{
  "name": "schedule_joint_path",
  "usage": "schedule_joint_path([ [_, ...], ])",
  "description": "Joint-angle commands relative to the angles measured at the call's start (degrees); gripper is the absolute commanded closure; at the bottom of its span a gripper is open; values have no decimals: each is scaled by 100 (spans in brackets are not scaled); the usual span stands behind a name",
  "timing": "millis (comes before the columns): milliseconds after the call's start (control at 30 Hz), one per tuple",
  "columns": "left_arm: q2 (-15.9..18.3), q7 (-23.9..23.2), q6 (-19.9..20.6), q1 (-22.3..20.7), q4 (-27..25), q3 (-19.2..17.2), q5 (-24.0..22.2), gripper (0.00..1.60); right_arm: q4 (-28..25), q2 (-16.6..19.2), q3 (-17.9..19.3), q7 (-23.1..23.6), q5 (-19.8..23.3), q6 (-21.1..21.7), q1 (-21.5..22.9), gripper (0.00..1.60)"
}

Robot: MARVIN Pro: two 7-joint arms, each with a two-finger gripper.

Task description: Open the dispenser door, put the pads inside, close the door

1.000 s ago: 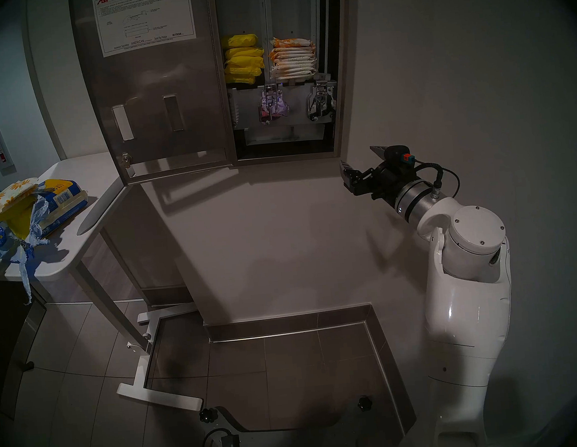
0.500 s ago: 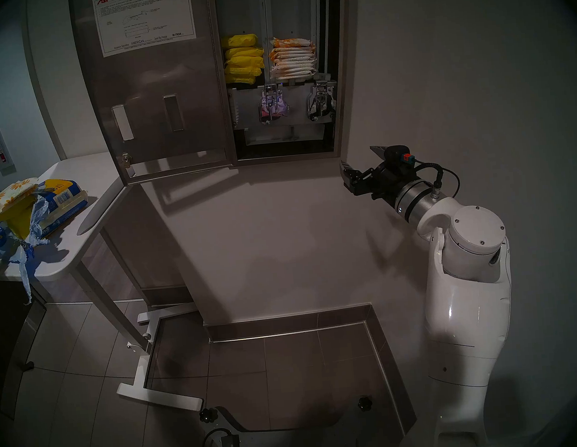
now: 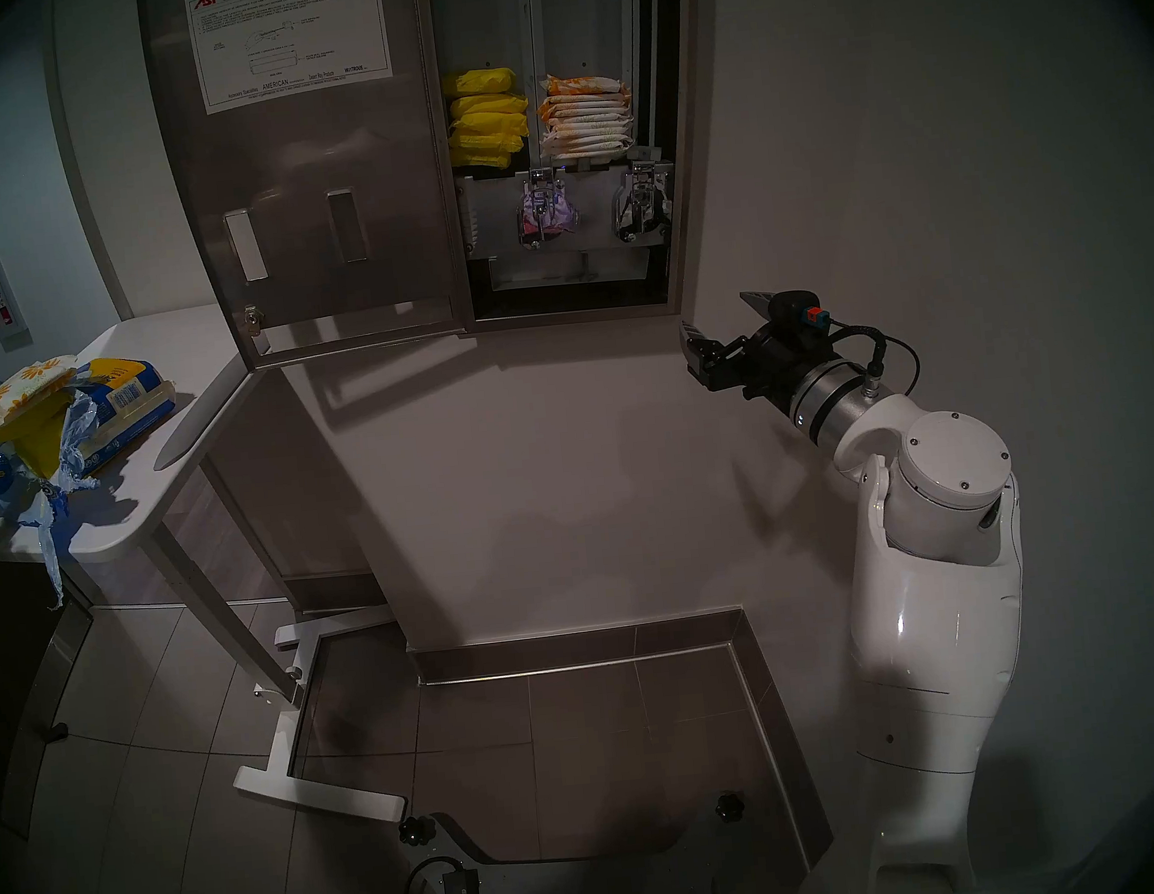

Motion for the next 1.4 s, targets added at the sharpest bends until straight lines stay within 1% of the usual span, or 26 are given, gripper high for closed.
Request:
schedule_joint_path([
  [0, 223, 126, 21, -221, -41, 46, -28, 0, -185, 15, -6, -1, 28, -36, 120, 0],
  [600, 269, 133, 57, -355, -35, 226, 38, 0, -186, 20, -9, -7, 33, -35, 117, 0],
  [1100, 333, 251, 90, -578, 82, 538, 184, 0, -186, 25, -12, -12, 39, -34, 116, 0],
  [1367, 323, 325, 94, -663, 80, 610, 273, 0, -185, 28, -13, -14, 41, -34, 115, 0],
])
